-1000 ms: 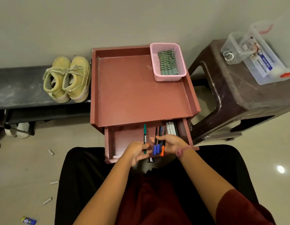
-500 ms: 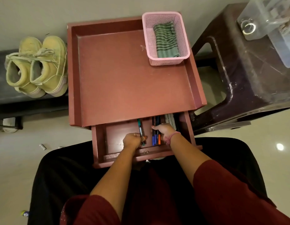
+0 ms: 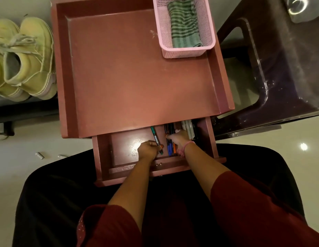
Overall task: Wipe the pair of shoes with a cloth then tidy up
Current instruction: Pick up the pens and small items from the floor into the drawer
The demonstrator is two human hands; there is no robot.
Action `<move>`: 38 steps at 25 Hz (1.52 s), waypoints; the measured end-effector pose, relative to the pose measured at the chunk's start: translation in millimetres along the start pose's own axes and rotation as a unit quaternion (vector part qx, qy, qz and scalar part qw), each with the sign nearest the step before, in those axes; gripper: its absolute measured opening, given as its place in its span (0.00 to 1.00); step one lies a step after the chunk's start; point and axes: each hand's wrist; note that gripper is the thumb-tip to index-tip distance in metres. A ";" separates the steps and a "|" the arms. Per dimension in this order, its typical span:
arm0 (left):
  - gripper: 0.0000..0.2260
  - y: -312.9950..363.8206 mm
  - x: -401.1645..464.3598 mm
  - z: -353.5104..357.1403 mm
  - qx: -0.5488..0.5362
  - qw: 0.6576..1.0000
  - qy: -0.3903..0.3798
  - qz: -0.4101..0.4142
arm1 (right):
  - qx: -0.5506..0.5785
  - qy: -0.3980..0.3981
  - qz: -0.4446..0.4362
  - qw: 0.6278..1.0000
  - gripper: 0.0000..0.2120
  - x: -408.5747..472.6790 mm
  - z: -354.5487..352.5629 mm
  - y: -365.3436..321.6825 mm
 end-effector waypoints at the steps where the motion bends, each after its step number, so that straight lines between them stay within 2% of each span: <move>1: 0.11 -0.5 1.0 1.6 0.006 1.000 -0.005 -0.001 | -0.012 0.006 -0.006 1.000 0.28 1.6 0.4 1.7; 7: 0.13 2.5 7.4 14.6 0.076 0.996 -0.012 0.037 | -0.042 0.041 -0.044 0.997 0.30 5.9 -2.3 7.6; 18: 0.13 3.8 4.2 16.3 0.128 0.989 -0.007 0.068 | -0.147 0.050 -0.100 0.983 0.25 6.5 -12.4 13.7; 25: 0.09 5.0 2.9 12.9 0.125 0.990 -0.008 0.065 | -0.142 0.096 -0.113 0.979 0.11 8.2 -23.0 19.1; 30: 0.08 5.6 2.5 12.5 0.099 0.992 0.010 0.076 | -0.133 0.079 -0.112 0.981 0.20 5.9 -28.2 20.4; 38: 0.14 5.6 2.6 13.5 0.051 0.995 -0.007 0.083 | -0.107 0.085 -0.116 0.984 0.11 -5.3 -44.3 11.2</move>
Point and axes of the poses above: each hand's wrist, its own x-axis towards the middle knuckle, its own z-axis out of the palm, y = z × x, and after that the axes turned 7 degrees about -z, right-handed
